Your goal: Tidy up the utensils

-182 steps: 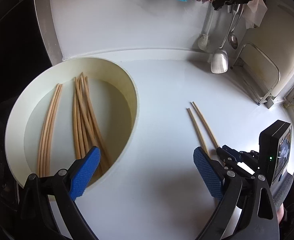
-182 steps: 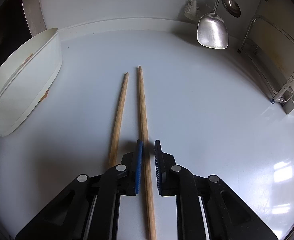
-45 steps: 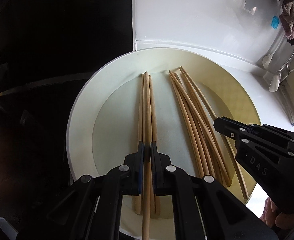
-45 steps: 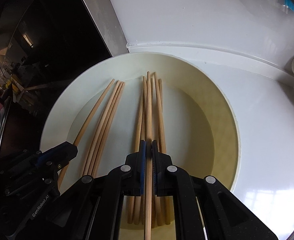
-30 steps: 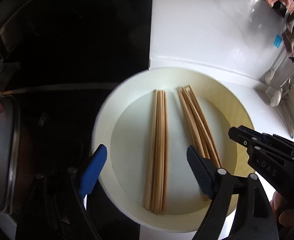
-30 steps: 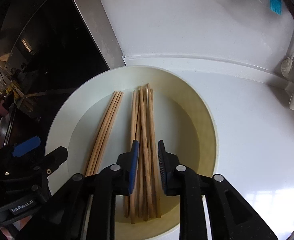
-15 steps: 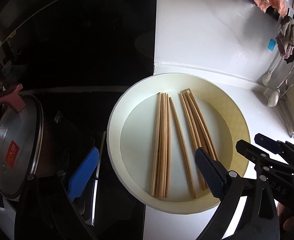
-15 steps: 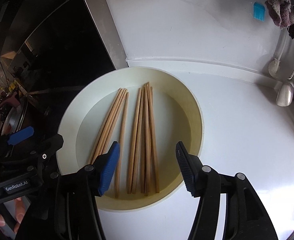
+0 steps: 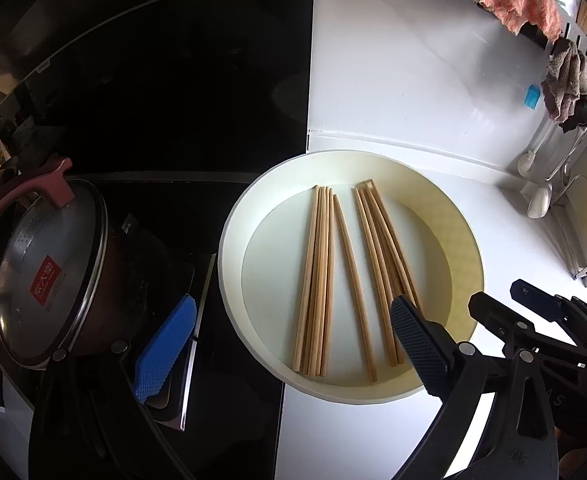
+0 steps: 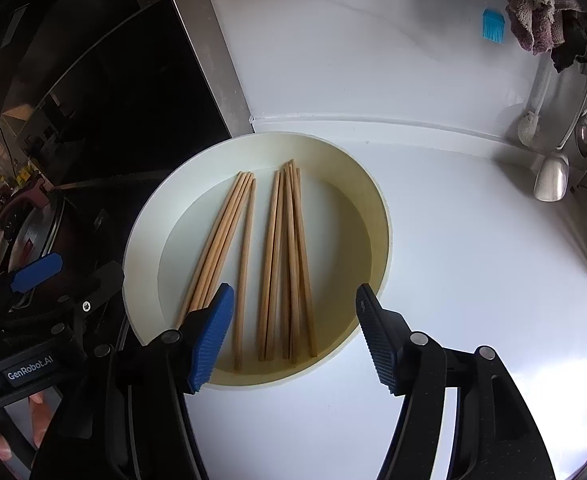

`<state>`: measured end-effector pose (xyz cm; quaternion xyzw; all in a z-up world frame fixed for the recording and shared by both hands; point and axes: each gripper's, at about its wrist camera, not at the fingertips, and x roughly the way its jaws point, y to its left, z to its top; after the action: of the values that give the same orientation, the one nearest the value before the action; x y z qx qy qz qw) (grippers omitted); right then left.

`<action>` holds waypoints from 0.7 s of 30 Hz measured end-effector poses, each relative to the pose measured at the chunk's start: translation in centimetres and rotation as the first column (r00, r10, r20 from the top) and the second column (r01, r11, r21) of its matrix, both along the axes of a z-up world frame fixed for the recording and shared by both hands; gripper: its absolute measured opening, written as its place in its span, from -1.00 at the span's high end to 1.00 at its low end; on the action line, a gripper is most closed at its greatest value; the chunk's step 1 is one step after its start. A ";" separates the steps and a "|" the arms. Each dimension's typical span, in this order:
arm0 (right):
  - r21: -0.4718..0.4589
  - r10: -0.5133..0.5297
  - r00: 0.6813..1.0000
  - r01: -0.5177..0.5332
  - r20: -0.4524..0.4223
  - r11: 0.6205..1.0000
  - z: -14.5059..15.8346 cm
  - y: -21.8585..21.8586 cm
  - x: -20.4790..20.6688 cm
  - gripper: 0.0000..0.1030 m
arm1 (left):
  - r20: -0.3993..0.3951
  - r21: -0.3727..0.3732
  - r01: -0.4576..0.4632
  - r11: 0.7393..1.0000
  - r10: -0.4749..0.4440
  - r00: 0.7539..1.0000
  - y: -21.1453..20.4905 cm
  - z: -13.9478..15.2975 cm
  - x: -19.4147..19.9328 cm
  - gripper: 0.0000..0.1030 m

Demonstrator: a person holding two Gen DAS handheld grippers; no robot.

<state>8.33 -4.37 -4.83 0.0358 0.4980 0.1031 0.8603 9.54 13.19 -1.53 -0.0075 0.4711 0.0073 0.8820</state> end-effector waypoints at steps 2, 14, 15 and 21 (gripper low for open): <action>0.000 0.001 1.000 -0.001 0.001 1.000 0.1 -0.1 0.0 -0.18 | 0.001 0.000 -0.002 1.000 0.002 1.000 0.0 0.2 -0.1 -0.87; -0.003 0.002 1.000 -0.001 0.010 1.000 0.9 0.0 -0.5 -0.20 | 0.003 -0.016 -0.042 0.999 0.042 0.999 1.2 0.6 -0.1 -0.87; -0.003 -0.001 1.000 0.001 0.009 1.000 1.0 0.0 -0.5 -0.20 | 0.005 -0.016 -0.042 0.999 0.042 0.999 1.2 0.7 -0.2 -0.87; -0.001 -0.002 1.000 0.002 0.011 1.000 1.1 -0.1 -0.6 -0.20 | 0.005 -0.029 -0.049 0.998 0.049 0.999 1.4 1.0 -0.3 -0.88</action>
<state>7.73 -4.46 -3.71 0.0354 0.4935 0.1019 0.8630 9.23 14.57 -0.56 -0.0319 0.4685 0.0220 0.8826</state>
